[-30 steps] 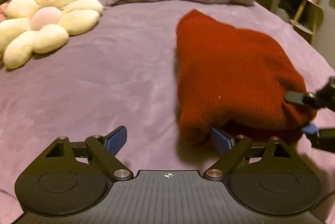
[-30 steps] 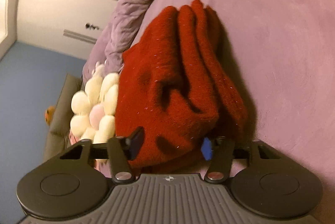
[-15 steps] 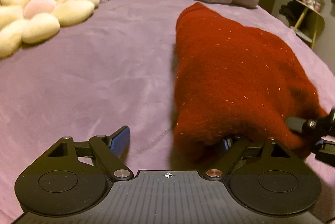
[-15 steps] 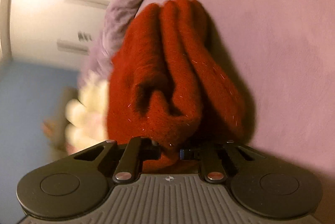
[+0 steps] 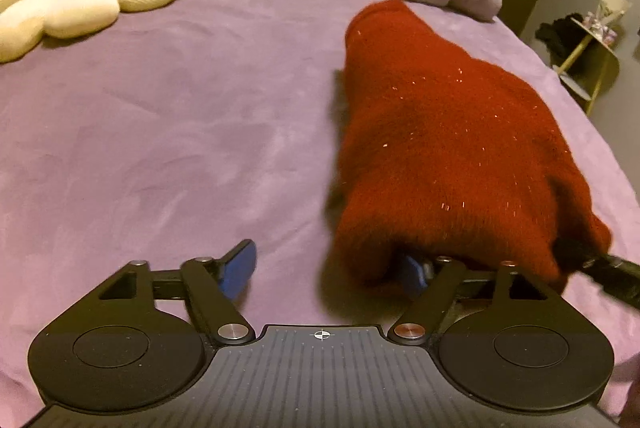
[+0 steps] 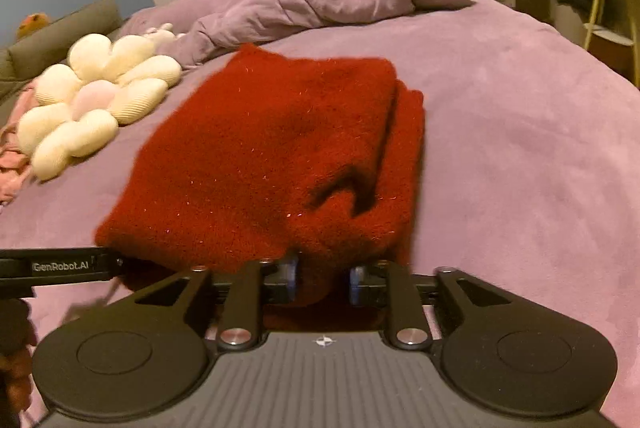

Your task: Fold small clothes

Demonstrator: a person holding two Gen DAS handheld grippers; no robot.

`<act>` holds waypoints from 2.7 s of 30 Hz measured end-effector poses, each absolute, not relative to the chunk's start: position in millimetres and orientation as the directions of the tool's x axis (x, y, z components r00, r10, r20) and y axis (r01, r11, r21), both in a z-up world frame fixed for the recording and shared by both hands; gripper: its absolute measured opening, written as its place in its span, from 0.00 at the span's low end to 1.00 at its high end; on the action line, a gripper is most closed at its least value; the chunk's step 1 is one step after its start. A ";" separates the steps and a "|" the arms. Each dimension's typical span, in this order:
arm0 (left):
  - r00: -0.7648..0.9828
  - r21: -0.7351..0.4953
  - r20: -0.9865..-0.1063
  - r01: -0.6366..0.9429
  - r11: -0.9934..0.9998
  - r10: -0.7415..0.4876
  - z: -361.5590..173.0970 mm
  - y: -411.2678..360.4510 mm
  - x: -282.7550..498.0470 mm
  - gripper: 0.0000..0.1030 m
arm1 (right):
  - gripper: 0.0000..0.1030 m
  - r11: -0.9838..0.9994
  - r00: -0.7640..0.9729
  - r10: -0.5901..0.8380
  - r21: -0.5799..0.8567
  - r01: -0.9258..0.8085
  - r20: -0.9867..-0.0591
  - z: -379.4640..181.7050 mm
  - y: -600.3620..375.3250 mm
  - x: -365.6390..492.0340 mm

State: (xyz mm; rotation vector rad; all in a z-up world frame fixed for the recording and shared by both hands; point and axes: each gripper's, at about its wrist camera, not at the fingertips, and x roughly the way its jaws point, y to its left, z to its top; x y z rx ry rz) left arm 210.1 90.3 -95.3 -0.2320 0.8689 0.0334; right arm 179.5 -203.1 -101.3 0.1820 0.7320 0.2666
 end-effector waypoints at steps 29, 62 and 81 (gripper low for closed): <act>0.697 -0.059 -0.717 -0.096 0.994 0.025 -43.8 64.2 369.7 0.89 | 0.05 0.966 0.747 0.213 0.250 -0.064 -0.630 -66.4 -165.7 325.9; 0.665 -0.091 -0.744 0.005 0.996 -0.072 -85.8 54.8 258.1 0.99 | 0.35 0.951 0.715 0.293 0.270 -0.150 -0.635 -100.7 -172.8 216.3; 0.672 0.114 -0.734 -0.023 0.993 0.100 -59.6 27.2 198.6 1.00 | 0.73 0.973 0.592 0.207 0.098 -0.211 -0.779 -91.0 -160.8 156.9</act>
